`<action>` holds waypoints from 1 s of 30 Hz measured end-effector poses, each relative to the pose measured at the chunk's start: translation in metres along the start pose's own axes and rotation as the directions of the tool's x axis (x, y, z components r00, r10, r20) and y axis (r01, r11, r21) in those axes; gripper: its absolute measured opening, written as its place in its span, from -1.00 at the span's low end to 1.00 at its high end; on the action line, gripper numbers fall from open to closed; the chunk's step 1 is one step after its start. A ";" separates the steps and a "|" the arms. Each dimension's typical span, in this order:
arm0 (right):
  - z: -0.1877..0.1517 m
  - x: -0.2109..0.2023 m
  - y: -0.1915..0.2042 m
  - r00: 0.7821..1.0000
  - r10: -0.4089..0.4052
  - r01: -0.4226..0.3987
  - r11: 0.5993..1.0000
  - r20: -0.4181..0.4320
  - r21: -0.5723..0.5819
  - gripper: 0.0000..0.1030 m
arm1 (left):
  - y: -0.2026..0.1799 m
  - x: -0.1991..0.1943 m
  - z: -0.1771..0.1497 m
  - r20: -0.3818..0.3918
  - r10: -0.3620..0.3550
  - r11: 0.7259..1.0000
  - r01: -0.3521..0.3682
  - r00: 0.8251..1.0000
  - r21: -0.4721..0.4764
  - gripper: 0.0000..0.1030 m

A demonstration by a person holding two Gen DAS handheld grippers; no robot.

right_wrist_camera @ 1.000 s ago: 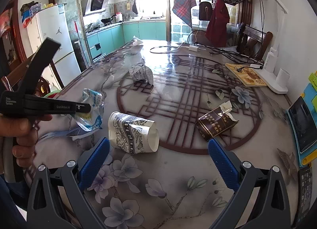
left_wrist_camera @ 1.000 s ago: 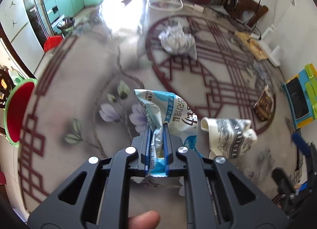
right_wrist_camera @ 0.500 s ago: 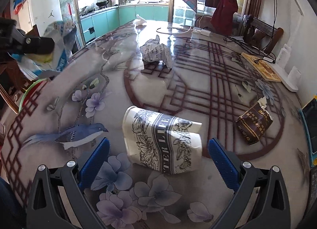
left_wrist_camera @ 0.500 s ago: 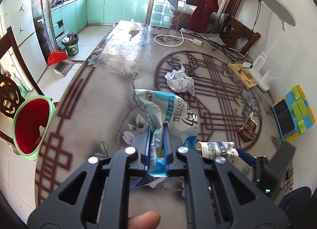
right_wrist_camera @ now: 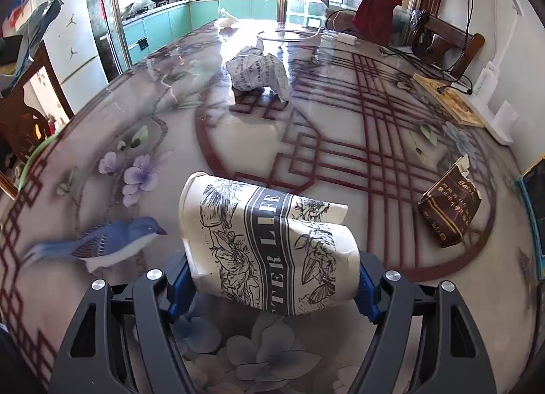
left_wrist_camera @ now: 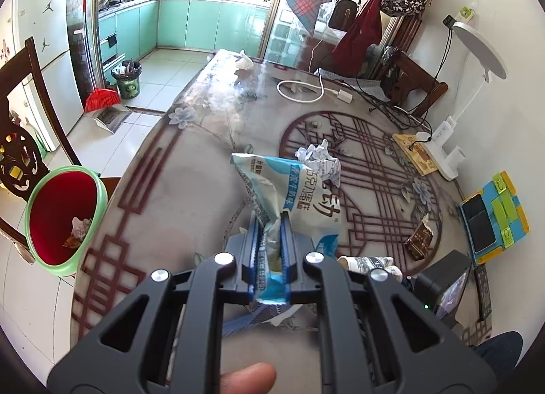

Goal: Collect trash
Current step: 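Carry the snack wrapper and paper cup over the red bucket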

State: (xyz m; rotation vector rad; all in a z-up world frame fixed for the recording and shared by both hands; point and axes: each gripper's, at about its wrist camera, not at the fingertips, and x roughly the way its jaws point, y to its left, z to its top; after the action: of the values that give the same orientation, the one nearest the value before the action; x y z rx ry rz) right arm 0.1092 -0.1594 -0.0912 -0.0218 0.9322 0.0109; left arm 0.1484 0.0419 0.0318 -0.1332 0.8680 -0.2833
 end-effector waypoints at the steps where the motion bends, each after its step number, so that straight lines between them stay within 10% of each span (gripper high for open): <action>1: 0.001 -0.004 0.003 1.000 0.000 0.000 1.000 0.012 -0.008 0.39 | 0.001 -0.003 0.001 0.008 0.002 1.000 -0.002 1.000 0.002 -0.80; 13: 0.039 -0.055 0.061 0.989 0.061 -0.043 0.990 0.136 -0.137 0.39 | 0.046 -0.053 0.030 0.137 0.117 0.991 -0.124 0.984 0.042 -0.79; 30: 0.103 -0.075 0.219 0.948 0.259 -0.186 0.923 0.187 -0.336 0.39 | 0.268 -0.047 0.044 0.037 0.376 0.899 -0.355 0.926 -0.257 -0.79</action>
State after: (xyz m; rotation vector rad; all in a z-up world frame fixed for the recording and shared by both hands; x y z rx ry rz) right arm 0.1434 0.0621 0.0270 -0.2069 0.6899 0.3697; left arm 0.2051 0.3120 0.0329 -0.2073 0.8225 0.1846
